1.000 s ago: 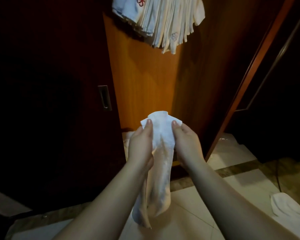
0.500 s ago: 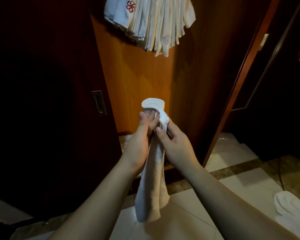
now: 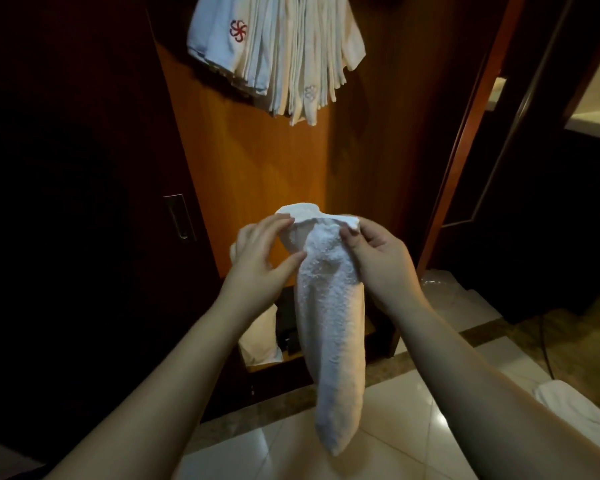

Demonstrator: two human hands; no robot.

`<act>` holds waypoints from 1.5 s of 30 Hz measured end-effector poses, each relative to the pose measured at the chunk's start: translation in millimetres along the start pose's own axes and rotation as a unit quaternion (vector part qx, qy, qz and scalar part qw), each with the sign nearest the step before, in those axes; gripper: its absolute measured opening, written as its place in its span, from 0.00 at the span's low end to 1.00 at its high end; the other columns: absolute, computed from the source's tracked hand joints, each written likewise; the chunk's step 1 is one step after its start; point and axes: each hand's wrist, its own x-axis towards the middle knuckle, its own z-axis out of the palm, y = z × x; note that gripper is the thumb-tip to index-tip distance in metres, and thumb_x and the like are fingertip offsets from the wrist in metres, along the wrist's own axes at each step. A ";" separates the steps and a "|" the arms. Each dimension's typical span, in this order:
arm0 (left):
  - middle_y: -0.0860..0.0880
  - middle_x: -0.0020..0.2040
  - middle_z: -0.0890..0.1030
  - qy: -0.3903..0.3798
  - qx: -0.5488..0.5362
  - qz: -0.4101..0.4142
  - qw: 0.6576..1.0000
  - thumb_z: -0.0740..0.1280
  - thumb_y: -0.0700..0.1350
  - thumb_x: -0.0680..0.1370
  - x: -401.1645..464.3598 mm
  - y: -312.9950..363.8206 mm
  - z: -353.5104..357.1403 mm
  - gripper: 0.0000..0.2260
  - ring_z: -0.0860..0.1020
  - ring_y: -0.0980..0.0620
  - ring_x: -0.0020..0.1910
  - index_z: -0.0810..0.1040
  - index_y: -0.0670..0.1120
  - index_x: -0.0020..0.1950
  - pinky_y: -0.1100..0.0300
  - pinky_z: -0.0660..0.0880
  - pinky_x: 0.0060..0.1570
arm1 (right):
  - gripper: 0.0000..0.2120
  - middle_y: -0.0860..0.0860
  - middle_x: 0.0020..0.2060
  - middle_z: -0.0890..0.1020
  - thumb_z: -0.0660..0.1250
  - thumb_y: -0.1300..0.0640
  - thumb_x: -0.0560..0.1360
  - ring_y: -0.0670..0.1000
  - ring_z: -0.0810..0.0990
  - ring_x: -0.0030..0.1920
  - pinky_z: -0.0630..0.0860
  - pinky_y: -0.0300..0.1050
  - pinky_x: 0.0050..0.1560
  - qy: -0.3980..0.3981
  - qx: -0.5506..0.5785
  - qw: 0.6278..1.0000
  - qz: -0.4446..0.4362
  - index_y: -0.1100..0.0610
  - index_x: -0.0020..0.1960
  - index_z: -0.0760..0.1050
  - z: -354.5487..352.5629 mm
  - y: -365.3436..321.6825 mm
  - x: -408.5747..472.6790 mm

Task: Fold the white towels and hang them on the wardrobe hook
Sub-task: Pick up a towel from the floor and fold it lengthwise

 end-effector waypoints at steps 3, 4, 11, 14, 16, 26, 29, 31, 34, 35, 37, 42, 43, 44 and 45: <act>0.62 0.57 0.67 -0.094 0.077 -0.050 0.991 0.70 0.53 0.77 8.2 -10.4 -2.2 0.13 0.60 0.51 0.68 0.74 0.62 0.61 0.57 0.57 0.64 | 0.06 0.37 0.46 0.85 0.66 0.49 0.80 0.38 0.82 0.47 0.76 0.30 0.43 0.007 -0.026 1.000 -0.003 0.41 0.53 0.81 -15.3 1.4 3.2; 0.62 0.54 0.66 -0.117 0.107 -0.059 0.986 0.70 0.53 0.78 10.6 -11.6 -4.8 0.09 0.59 0.51 0.66 0.75 0.62 0.56 0.55 0.58 0.64 | 0.05 0.36 0.46 0.84 0.66 0.48 0.80 0.37 0.82 0.46 0.74 0.28 0.42 0.011 -0.040 0.999 0.000 0.41 0.53 0.81 -20.9 2.5 3.4; 0.61 0.41 0.70 -0.101 0.106 0.082 0.986 0.72 0.51 0.77 18.2 -11.1 -25.8 0.09 0.59 0.61 0.47 0.82 0.46 0.46 0.52 0.59 0.55 | 0.08 0.32 0.42 0.84 0.67 0.46 0.80 0.33 0.80 0.44 0.73 0.29 0.42 0.063 -0.102 0.993 -0.002 0.36 0.44 0.81 -62.3 10.6 0.6; 0.56 0.47 0.76 -0.068 0.088 0.119 0.987 0.68 0.59 0.74 21.3 -6.9 -24.6 0.14 0.66 0.56 0.53 0.81 0.48 0.44 0.52 0.64 0.54 | 0.08 0.36 0.42 0.85 0.66 0.44 0.78 0.36 0.82 0.44 0.75 0.33 0.45 0.082 -0.088 0.993 -0.011 0.34 0.44 0.82 -72.9 13.9 0.7; 0.55 0.57 0.73 -0.055 0.050 0.089 0.993 0.72 0.52 0.75 24.7 -2.4 -23.4 0.08 0.67 0.55 0.60 0.78 0.51 0.42 0.56 0.65 0.58 | 0.06 0.40 0.44 0.86 0.67 0.42 0.77 0.41 0.83 0.47 0.78 0.43 0.52 0.094 -0.064 0.993 -0.015 0.35 0.47 0.82 -79.1 16.1 2.1; 0.49 0.42 0.78 -0.133 -0.257 -0.080 0.954 0.75 0.39 0.73 35.0 -1.4 -29.1 0.11 0.77 0.52 0.41 0.73 0.48 0.46 0.57 0.73 0.40 | 0.08 0.43 0.43 0.85 0.67 0.40 0.74 0.45 0.82 0.46 0.78 0.49 0.48 0.108 0.002 0.994 -0.019 0.38 0.48 0.83 -72.8 16.8 6.9; 0.51 0.43 0.80 -0.141 -0.286 -0.117 0.940 0.73 0.40 0.68 41.3 -9.3 -26.7 0.13 0.77 0.53 0.43 0.76 0.49 0.50 0.59 0.72 0.42 | 0.13 0.43 0.45 0.83 0.67 0.39 0.74 0.44 0.81 0.48 0.76 0.46 0.50 0.101 0.006 0.994 -0.032 0.44 0.52 0.82 -65.3 16.3 9.1; 0.53 0.42 0.82 -0.134 -0.295 -0.135 0.936 0.73 0.36 0.72 44.5 -12.5 -26.4 0.10 0.78 0.53 0.45 0.80 0.49 0.48 0.61 0.72 0.44 | 0.12 0.43 0.46 0.83 0.67 0.41 0.76 0.43 0.80 0.48 0.75 0.43 0.50 0.098 0.005 0.994 -0.037 0.47 0.53 0.81 -62.2 15.9 12.6; 0.54 0.40 0.82 -0.112 -0.320 -0.132 0.932 0.72 0.38 0.74 45.8 -9.8 -28.6 0.09 0.79 0.55 0.44 0.83 0.52 0.41 0.60 0.71 0.46 | 0.09 0.43 0.45 0.83 0.66 0.46 0.78 0.42 0.81 0.47 0.76 0.38 0.47 0.112 0.014 0.993 -0.043 0.48 0.54 0.81 -60.5 13.7 18.0; 0.54 0.39 0.82 -0.098 -0.355 -0.126 0.921 0.72 0.40 0.73 44.9 -6.3 -28.6 0.06 0.79 0.55 0.43 0.82 0.52 0.39 0.60 0.71 0.45 | 0.07 0.42 0.44 0.84 0.66 0.47 0.79 0.40 0.81 0.47 0.76 0.36 0.47 0.122 0.017 0.991 -0.048 0.47 0.53 0.81 -59.7 12.0 19.3; 0.53 0.39 0.83 -0.073 -0.451 -0.120 0.881 0.69 0.44 0.73 42.6 2.5 -27.6 0.00 0.80 0.56 0.41 0.79 0.48 0.43 0.62 0.74 0.43 | 0.05 0.38 0.42 0.84 0.66 0.49 0.80 0.37 0.80 0.45 0.75 0.33 0.46 0.139 0.015 0.989 -0.057 0.46 0.51 0.81 -57.8 7.8 22.0; 0.44 0.47 0.85 -0.009 -0.518 -0.111 0.848 0.66 0.48 0.76 42.7 19.6 -28.1 0.09 0.83 0.46 0.46 0.80 0.44 0.52 0.53 0.81 0.46 | 0.07 0.40 0.39 0.83 0.66 0.46 0.75 0.40 0.81 0.42 0.77 0.36 0.42 0.124 0.069 0.987 -0.076 0.48 0.49 0.79 -54.1 -2.9 26.0; 0.43 0.47 0.85 0.002 -0.514 -0.111 0.850 0.67 0.49 0.76 43.1 22.6 -29.6 0.10 0.83 0.46 0.46 0.80 0.45 0.52 0.51 0.81 0.47 | 0.08 0.41 0.38 0.83 0.67 0.47 0.74 0.41 0.81 0.40 0.78 0.37 0.41 0.115 0.097 0.986 -0.074 0.49 0.48 0.78 -53.3 -4.7 26.1; 0.43 0.47 0.85 0.010 -0.511 -0.108 0.853 0.68 0.49 0.75 43.5 24.6 -30.9 0.10 0.83 0.45 0.46 0.81 0.45 0.51 0.51 0.80 0.47 | 0.09 0.42 0.37 0.82 0.68 0.46 0.73 0.42 0.81 0.39 0.79 0.38 0.39 0.106 0.118 0.985 -0.071 0.50 0.48 0.78 -53.1 -5.3 26.4; 0.43 0.46 0.85 0.013 -0.511 -0.106 0.853 0.68 0.49 0.74 43.4 27.7 -32.8 0.09 0.83 0.46 0.45 0.81 0.45 0.51 0.52 0.80 0.47 | 0.11 0.43 0.37 0.82 0.71 0.44 0.71 0.43 0.81 0.38 0.79 0.39 0.37 0.097 0.131 0.984 -0.069 0.50 0.47 0.78 -52.5 -6.2 26.3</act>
